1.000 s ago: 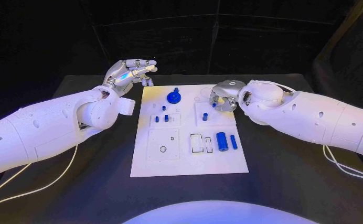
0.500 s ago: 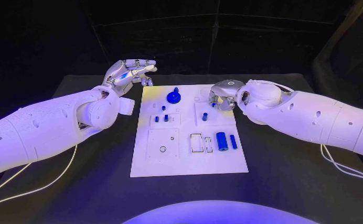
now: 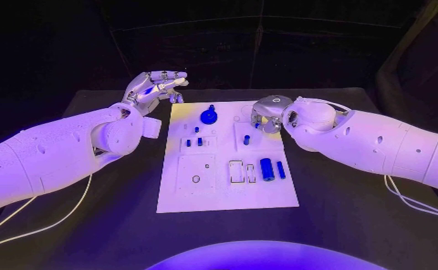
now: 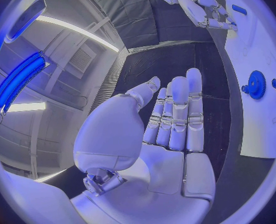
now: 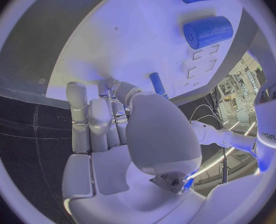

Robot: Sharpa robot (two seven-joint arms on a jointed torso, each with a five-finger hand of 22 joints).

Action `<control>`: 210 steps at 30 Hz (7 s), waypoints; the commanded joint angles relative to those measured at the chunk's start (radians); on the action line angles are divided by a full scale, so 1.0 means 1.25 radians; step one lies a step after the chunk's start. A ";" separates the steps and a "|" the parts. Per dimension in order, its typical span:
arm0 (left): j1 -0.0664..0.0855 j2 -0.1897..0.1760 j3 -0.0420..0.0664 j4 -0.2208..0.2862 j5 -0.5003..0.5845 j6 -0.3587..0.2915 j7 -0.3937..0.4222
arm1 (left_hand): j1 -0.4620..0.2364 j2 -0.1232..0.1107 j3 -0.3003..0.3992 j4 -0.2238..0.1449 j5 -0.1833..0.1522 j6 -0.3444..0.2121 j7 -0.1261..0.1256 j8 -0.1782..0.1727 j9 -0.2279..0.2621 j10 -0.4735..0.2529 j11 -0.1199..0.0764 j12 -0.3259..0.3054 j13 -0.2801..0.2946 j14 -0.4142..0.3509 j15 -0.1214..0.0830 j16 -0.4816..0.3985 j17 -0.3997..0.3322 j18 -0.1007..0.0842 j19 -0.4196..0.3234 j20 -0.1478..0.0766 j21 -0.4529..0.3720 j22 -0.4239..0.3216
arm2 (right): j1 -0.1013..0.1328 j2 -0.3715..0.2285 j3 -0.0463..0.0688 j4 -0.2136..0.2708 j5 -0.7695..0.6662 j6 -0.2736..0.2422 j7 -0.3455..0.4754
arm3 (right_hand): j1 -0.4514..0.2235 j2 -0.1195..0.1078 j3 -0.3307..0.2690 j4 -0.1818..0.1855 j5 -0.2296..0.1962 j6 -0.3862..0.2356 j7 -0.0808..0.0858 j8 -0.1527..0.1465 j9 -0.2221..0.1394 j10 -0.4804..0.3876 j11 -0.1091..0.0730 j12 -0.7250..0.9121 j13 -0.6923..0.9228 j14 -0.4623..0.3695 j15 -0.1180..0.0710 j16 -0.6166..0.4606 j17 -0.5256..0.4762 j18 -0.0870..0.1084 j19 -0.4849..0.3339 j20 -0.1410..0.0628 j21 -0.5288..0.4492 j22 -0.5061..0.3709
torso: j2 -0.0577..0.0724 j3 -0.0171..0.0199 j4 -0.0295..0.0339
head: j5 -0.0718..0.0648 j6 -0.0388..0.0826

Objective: Assemble the parts on the task board

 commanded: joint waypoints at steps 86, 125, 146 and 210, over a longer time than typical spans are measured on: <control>0.001 0.017 0.001 0.000 0.004 0.012 -0.018 | 0.005 0.001 -0.009 -0.001 0.000 -0.009 0.010 -0.010 -0.002 -0.007 0.010 -0.008 -0.001 -0.008 0.002 -0.006 -0.004 0.010 -0.002 0.004 -0.010 -0.007 | -0.067 0.078 -0.022 0.186 0.062 -0.046 0.034 | -0.029 -0.003 -0.006 0.012 0.007 -0.001 0.003 -0.008 -0.001 -0.004 0.005 -0.025 -0.003 0.029 -0.001 0.038 0.030 -0.009 0.013 0.004 0.026 0.031 | 0.001 -0.0007 -0.0002 | 0.091 -0.042; 0.001 0.016 0.001 -0.003 0.004 0.023 -0.032 | 0.005 0.002 -0.011 -0.001 0.000 -0.012 0.012 -0.011 -0.002 -0.011 0.011 -0.009 -0.002 -0.009 0.003 -0.006 -0.005 0.010 -0.001 0.005 -0.012 -0.008 | -0.073 0.101 -0.023 0.171 0.040 -0.002 0.017 | -0.059 -0.024 -0.028 0.026 0.015 -0.042 0.020 -0.031 -0.010 -0.065 0.023 -0.053 -0.008 0.016 0.015 0.020 -0.001 -0.001 -0.024 0.015 -0.004 -0.022 | 0.000 -0.0012 -0.0005 | 0.094 -0.046; 0.001 0.013 0.001 -0.004 0.004 0.033 -0.040 | 0.006 0.002 -0.012 -0.001 0.000 -0.013 0.012 -0.011 -0.002 -0.012 0.012 -0.009 -0.002 -0.009 0.004 -0.006 -0.005 0.009 -0.001 0.005 -0.013 -0.009 | -0.075 0.041 -0.023 0.210 0.098 -0.199 0.058 | -0.058 -0.029 -0.095 0.037 0.053 -0.110 0.034 -0.026 -0.014 -0.161 0.041 -0.013 -0.002 -0.010 0.029 -0.049 -0.100 0.019 -0.083 0.033 -0.083 -0.135 | -0.002 -0.0007 -0.0018 | 0.090 -0.039; 0.001 0.013 0.001 -0.013 0.004 0.048 -0.054 | 0.008 0.004 -0.013 -0.002 -0.001 -0.014 0.013 -0.011 -0.001 -0.015 0.013 -0.009 -0.001 -0.011 0.004 -0.007 -0.006 0.009 -0.001 0.006 -0.015 -0.011 | 0.000 -0.038 -0.002 0.164 0.058 0.054 -0.029 | 0.007 0.014 -0.159 0.050 0.029 -0.054 0.015 -0.018 -0.013 -0.090 0.018 0.047 -0.006 0.017 0.010 -0.002 -0.052 0.002 -0.009 0.015 -0.038 -0.057 | -0.001 -0.0009 -0.0026 | 0.056 -0.020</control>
